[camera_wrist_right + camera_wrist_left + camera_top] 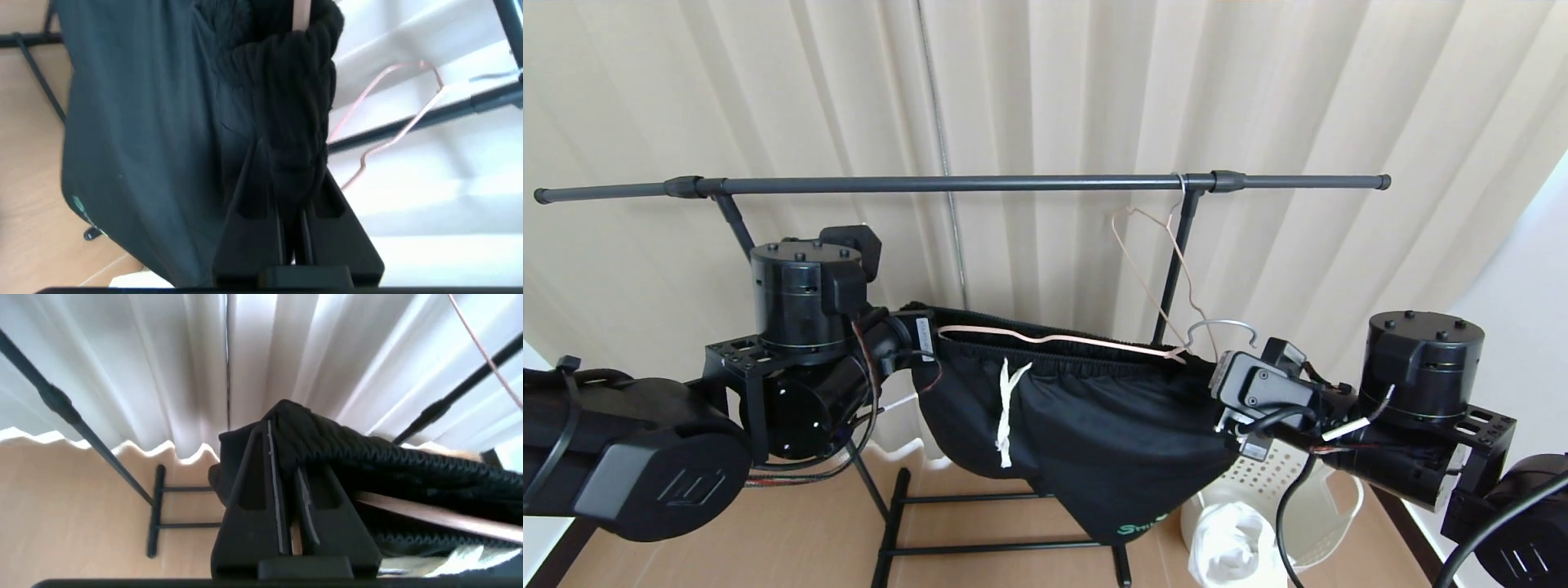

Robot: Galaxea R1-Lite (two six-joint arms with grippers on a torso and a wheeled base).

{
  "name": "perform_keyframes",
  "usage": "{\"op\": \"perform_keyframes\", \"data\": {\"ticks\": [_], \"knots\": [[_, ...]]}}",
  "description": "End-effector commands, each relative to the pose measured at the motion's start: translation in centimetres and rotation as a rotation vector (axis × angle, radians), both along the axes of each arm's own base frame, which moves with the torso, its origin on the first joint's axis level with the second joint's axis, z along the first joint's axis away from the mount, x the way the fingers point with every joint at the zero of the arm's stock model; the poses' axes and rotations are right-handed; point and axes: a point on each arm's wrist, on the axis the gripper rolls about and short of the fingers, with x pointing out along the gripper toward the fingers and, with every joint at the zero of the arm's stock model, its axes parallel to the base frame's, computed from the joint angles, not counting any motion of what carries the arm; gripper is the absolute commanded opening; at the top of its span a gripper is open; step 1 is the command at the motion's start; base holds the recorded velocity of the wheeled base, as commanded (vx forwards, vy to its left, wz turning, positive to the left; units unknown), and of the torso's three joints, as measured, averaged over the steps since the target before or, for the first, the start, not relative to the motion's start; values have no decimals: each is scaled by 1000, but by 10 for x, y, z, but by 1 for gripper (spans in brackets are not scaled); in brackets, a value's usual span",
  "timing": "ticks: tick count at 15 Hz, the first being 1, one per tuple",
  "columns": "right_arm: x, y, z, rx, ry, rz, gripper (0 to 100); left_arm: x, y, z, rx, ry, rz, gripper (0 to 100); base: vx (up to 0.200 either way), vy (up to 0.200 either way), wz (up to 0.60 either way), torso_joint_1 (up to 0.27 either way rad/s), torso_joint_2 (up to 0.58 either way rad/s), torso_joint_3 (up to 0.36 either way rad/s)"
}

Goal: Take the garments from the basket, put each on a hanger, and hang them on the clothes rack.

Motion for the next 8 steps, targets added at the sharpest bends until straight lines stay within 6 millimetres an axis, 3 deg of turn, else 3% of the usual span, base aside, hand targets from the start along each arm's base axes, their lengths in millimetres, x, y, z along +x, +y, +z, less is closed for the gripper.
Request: {"op": "perform_keyframes", "data": {"ticks": [1, 8], "knots": [[5, 7, -11, -27, 28, -17, 0, -6, -8, 3, 18, -9, -34, 0, 0, 0, 0, 0, 0, 0], [15, 19, -35, -64, 88, -10, 0, -15, -21, 4, 77, -18, -81, 0, 0, 0, 0, 0, 0, 0]]}}
